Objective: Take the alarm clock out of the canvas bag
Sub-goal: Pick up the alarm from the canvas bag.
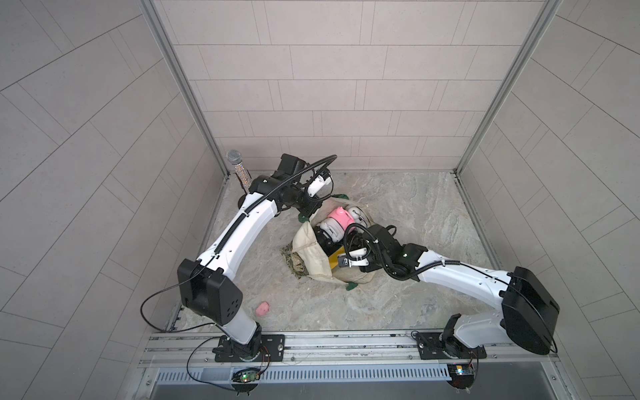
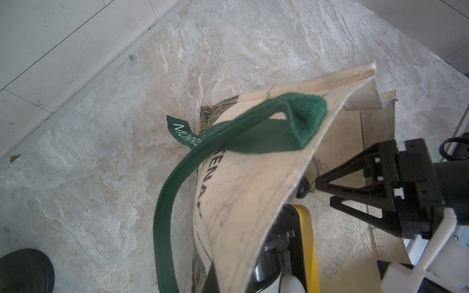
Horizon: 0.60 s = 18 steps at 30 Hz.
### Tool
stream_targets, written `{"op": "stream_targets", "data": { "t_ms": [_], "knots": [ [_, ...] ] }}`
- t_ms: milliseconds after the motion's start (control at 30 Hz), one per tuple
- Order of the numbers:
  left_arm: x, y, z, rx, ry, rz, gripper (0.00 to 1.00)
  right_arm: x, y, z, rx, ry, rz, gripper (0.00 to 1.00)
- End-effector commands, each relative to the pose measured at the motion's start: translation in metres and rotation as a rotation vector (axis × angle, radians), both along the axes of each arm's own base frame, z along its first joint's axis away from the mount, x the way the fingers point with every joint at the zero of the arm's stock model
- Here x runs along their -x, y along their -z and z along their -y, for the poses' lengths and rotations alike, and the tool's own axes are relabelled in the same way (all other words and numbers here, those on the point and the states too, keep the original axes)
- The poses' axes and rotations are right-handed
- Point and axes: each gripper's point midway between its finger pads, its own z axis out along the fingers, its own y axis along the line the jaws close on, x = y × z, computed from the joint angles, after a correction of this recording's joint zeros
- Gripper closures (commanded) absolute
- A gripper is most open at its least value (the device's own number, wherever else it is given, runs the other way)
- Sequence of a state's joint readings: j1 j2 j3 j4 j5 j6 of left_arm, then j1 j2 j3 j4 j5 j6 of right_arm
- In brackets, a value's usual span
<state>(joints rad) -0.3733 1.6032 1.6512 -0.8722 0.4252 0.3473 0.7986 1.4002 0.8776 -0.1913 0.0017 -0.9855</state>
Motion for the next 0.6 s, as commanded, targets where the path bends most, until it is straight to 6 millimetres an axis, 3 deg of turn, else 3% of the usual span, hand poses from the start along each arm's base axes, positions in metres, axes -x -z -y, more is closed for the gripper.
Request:
{"op": "stream_targets", "data": {
  "t_ms": [0, 233, 567],
  "knots": [
    [-0.026, -0.064, 0.013, 0.114, 0.007, 0.219, 1.0, -0.01, -0.003, 0.008, 0.094, 0.01, 0.063, 0.38],
    [-0.027, -0.062, 0.014, 0.114, 0.01, 0.214, 1.0, -0.021, 0.005, 0.015, 0.19, 0.038, 0.076, 0.49],
    [-0.027, -0.061, 0.01, 0.107, 0.008, 0.214, 1.0, -0.008, 0.004, 0.02, 0.25, -0.004, 0.023, 0.49]
  ]
}}
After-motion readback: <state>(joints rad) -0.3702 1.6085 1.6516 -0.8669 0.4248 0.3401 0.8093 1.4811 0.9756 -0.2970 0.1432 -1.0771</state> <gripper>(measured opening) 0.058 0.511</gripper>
